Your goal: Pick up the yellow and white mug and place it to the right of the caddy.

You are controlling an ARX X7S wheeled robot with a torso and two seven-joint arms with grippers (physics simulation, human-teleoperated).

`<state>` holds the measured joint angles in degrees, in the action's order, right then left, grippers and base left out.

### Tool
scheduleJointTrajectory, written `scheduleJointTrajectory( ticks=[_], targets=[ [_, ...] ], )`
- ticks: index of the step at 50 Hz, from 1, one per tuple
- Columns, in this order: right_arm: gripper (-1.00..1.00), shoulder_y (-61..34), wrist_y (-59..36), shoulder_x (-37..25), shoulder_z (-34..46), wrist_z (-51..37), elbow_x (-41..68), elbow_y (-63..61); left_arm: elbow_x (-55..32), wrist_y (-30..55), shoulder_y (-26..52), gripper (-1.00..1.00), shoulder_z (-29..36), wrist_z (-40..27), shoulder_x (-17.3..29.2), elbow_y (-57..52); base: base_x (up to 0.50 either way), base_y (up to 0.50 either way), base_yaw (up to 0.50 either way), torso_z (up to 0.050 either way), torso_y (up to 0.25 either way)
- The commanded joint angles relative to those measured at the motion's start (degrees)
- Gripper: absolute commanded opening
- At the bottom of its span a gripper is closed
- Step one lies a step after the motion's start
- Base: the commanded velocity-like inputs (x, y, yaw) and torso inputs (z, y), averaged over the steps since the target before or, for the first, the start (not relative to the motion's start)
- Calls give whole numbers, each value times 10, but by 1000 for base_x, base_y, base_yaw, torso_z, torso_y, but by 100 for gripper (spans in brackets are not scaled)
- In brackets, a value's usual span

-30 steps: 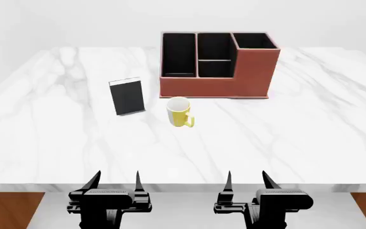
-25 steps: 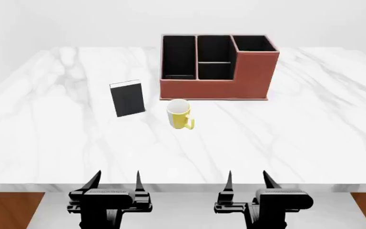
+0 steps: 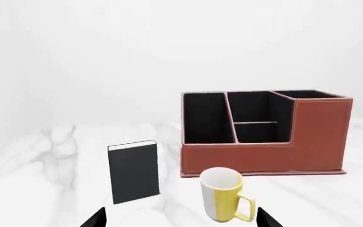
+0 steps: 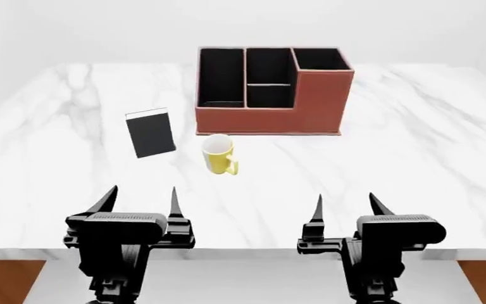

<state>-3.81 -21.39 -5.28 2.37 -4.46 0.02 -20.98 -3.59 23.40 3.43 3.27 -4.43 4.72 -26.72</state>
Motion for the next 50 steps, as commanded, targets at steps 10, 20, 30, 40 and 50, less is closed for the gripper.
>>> scheduleJointTrajectory(
  ticks=[10, 20, 30, 40, 50],
  targets=[
    [100, -11, -41, -22, 15, -6, 9, -36, -2, 67, 16, 100, 21, -17, 29, -71, 398, -303, 0, 0, 0],
    [100, -12, -33, -25, 19, -10, 16, -25, -5, 62, 12, 100, 21, -23, 36, -69, 500, -58, 0, 0, 0],
    [100, -6, -22, -27, 14, -11, 34, -24, -6, 67, 12, 100, 25, -31, 41, -73, 500, -54, 0, 0, 0],
    [100, -5, -18, -31, 18, -15, 38, -22, 0, 70, 11, 100, 34, -39, 47, -76, 500, -164, 0, 0, 2],
    [100, -2, -9, -35, 23, -18, 42, -19, 0, 71, 9, 100, 38, -45, 52, -80, 500, -45, 0, 0, 0]
  ],
)
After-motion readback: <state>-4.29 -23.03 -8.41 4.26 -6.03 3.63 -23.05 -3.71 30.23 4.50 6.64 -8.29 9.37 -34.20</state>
